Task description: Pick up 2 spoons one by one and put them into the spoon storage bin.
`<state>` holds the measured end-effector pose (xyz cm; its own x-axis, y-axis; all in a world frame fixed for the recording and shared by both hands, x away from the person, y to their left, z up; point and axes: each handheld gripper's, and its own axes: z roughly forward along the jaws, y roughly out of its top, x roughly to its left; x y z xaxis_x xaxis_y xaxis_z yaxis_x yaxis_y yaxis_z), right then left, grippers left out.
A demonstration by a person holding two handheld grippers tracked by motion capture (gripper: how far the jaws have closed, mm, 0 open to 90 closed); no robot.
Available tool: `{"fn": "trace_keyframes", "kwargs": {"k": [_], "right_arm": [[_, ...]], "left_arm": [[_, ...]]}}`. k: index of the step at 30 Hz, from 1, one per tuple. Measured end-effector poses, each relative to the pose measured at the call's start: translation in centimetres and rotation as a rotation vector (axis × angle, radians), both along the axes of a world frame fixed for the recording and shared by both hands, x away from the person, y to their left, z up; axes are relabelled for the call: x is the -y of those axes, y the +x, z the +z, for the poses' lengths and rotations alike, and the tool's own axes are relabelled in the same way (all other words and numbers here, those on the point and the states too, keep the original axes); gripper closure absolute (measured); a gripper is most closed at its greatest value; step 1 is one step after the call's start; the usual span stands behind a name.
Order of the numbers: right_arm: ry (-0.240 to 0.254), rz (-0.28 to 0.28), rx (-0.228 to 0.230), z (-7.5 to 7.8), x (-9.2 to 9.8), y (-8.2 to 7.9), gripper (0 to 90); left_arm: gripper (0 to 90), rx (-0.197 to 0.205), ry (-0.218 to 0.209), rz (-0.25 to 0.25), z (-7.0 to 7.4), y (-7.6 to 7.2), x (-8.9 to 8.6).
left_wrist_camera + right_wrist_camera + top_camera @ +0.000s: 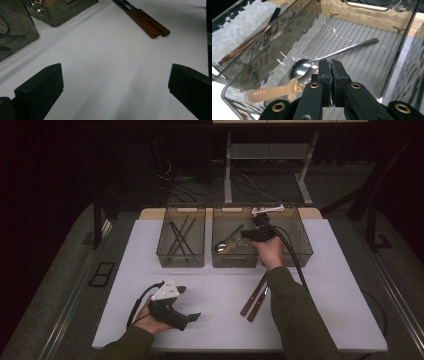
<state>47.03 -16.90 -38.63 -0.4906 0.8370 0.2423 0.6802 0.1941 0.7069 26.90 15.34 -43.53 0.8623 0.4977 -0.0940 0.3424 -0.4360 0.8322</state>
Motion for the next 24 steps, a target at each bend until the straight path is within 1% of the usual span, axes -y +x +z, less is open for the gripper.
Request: {"fn": "trace_keyframes", "kwargs": {"k": [2,5,7,8,9,10,13,15,18,19,21,24], "right_arm": [[-0.001,0.001,0.0,-0.1,0.0,0.0,87.5],[-0.003,0.0,-0.02,-0.1,0.1,0.0,86.2],[0.003,-0.009,-0.001,0.1,0.3,0.0,77.6],[0.007,-0.007,0.007,0.2,0.4,0.0,75.1],[0.004,-0.006,0.012,0.3,0.5,0.0,73.8],[0.007,-0.012,0.012,0.4,0.6,0.0,72.1],[0.02,-0.004,0.015,0.5,0.9,0.0,68.2],[0.035,0.002,0.019,0.6,1.0,-0.1,63.4],[0.04,0.023,0.032,0.8,1.1,-0.4,55.8],[0.037,0.022,0.041,0.8,1.2,-0.5,52.8],[0.036,0.03,0.061,1.1,1.2,-0.8,49.5],[0.035,0.044,0.083,1.6,1.4,-1.3,46.3]], "left_arm": [[0.0,0.0,-0.004,0.002,0.0,0.0,0.0],[0.0,-0.001,-0.003,0.002,0.0,0.0,0.0],[0.0,-0.001,-0.002,0.003,0.0,0.0,0.1],[0.0,-0.002,-0.003,0.003,0.0,0.0,0.1],[0.0,-0.002,-0.002,0.003,0.0,0.0,0.1],[0.0,-0.002,-0.003,0.002,0.0,0.0,0.1],[0.0,-0.001,-0.003,0.002,0.0,0.0,0.1],[0.0,-0.001,-0.003,0.002,0.0,0.0,0.0],[0.0,0.004,-0.001,0.001,0.0,0.0,0.0],[0.0,0.0,-0.003,0.002,0.0,0.0,0.0],[0.0,0.0,-0.001,0.005,0.0,0.0,0.0],[0.0,0.001,-0.002,0.008,0.0,0.0,-0.1]]}}
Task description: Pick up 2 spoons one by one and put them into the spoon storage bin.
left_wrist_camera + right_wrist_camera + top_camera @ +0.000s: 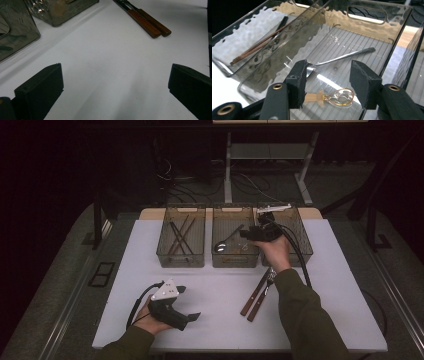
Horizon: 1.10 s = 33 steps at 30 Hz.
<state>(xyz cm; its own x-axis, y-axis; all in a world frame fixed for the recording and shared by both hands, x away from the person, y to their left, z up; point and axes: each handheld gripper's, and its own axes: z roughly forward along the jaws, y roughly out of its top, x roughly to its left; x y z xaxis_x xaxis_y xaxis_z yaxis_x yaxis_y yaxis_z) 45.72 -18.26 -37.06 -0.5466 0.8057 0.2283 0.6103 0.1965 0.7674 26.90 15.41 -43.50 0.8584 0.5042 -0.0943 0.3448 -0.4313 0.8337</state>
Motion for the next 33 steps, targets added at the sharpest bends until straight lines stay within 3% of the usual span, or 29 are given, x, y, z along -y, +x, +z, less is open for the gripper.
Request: {"fn": "trace_keyframes", "kwargs": {"k": [5,11,15,25,33], "right_arm": [[-0.018,0.029,0.05,0.7,0.4,-1.1,42.5],[-0.031,0.059,0.071,1.0,1.3,-2.6,43.6],[-0.049,0.079,0.09,1.0,2.0,-3.7,52.7],[-0.099,0.136,0.085,-0.4,3.2,-6.7,78.2],[-0.144,0.17,0.067,-1.9,4.2,-8.4,89.3]], "left_arm": [[0.0,0.0,0.003,0.0,0.0,0.1,-0.1],[0.0,-0.002,0.007,0.003,0.0,0.1,-0.1],[0.0,0.0,0.007,0.008,0.0,0.1,-0.2],[0.0,0.004,0.013,0.006,0.0,0.2,-0.2],[0.0,0.008,0.015,0.011,0.1,0.1,-0.3]]}}
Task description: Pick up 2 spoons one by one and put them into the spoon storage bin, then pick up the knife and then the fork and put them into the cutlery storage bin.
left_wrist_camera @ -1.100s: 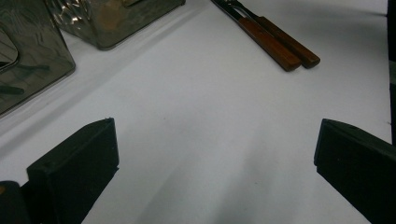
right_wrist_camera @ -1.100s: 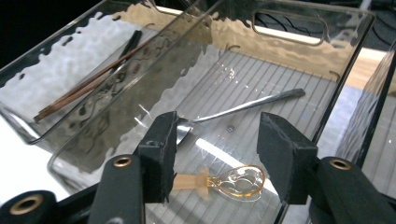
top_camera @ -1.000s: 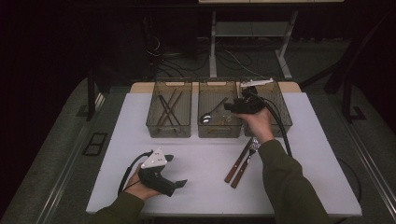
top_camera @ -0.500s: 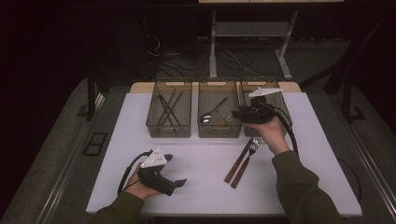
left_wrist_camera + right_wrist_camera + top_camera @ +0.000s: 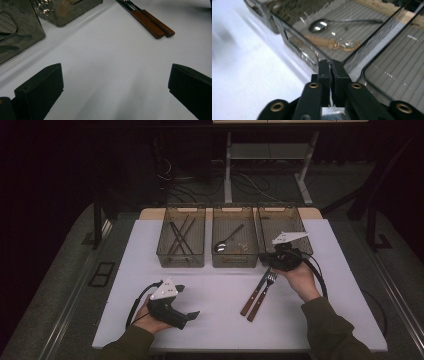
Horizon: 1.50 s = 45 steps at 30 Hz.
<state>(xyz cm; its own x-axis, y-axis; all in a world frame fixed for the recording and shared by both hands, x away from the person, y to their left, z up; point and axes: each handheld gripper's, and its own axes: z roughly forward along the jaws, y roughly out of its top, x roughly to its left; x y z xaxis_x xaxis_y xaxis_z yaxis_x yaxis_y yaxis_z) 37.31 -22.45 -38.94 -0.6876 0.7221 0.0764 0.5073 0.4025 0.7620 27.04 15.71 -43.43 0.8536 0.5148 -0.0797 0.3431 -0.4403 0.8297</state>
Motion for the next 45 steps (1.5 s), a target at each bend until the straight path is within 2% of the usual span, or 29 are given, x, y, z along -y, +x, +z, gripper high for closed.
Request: {"fn": "trace_keyframes", "kwargs": {"k": [3,9,16,25,29,35,45], "right_arm": [[-0.012,0.002,0.002,-0.4,0.4,-0.4,89.7],[-0.047,0.028,-0.032,-1.4,1.0,-1.1,89.9],[-0.113,0.055,-0.076,-3.0,1.6,-2.0,89.9],[-0.163,0.097,-0.119,-4.5,1.0,-2.7,90.0],[-0.176,0.118,-0.12,-4.8,0.4,-2.7,90.0],[-0.206,0.121,-0.114,-5.0,-0.1,-2.7,90.0],[-0.246,0.118,-0.106,-4.8,0.6,-3.2,90.0]], "left_arm": [[0.0,0.001,-0.004,0.005,0.0,-0.1,0.0],[0.0,0.004,-0.003,0.008,0.1,-0.1,-0.1],[0.0,0.007,-0.001,0.01,0.1,-0.1,-0.2],[0.0,0.011,-0.007,0.021,0.0,0.1,-0.4],[0.0,0.011,0.004,0.015,0.0,0.1,-0.4],[0.0,0.011,-0.002,0.016,0.0,0.1,-0.4],[0.0,0.009,-0.003,0.014,0.0,0.1,-0.4]]}}
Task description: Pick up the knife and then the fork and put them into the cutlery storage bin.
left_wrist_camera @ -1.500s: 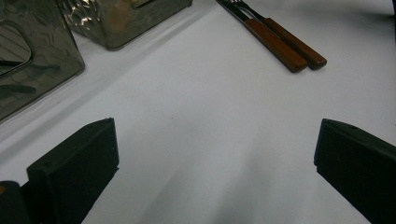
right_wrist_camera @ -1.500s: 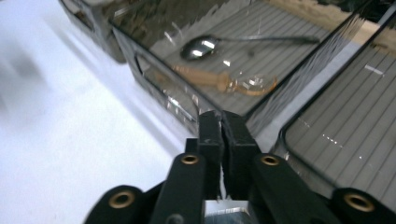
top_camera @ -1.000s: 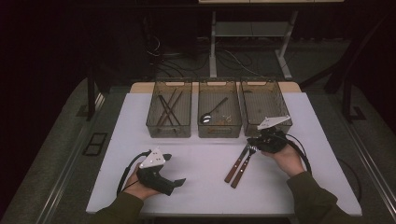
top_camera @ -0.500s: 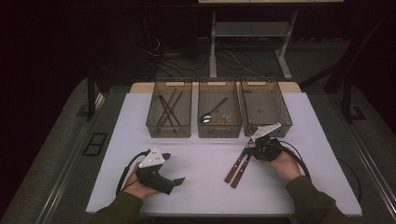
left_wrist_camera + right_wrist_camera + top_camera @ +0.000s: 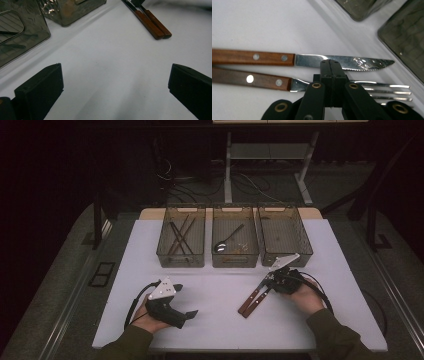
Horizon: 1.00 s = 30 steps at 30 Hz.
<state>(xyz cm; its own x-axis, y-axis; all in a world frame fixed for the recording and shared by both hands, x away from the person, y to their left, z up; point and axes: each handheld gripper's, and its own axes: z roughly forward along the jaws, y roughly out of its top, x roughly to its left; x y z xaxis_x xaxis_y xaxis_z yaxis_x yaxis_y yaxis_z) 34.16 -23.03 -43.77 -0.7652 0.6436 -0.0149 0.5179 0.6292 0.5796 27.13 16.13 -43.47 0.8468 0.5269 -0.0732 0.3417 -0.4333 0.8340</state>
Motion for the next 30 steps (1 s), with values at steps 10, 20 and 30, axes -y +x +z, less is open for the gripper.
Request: {"fn": "trace_keyframes", "kwargs": {"k": [10,20,30], "right_arm": [[-0.006,0.005,-0.015,0.2,1.3,-0.9,90.0],[-0.006,0.036,-0.044,0.3,1.7,-1.4,90.0],[-0.016,0.051,-0.063,0.4,1.9,-2.0,90.0]], "left_arm": [[0.0,-0.003,0.003,-0.004,0.0,0.0,0.1],[0.0,-0.004,0.0,-0.008,0.0,0.0,0.1],[0.0,-0.004,0.002,-0.01,-0.1,0.0,0.2]]}}
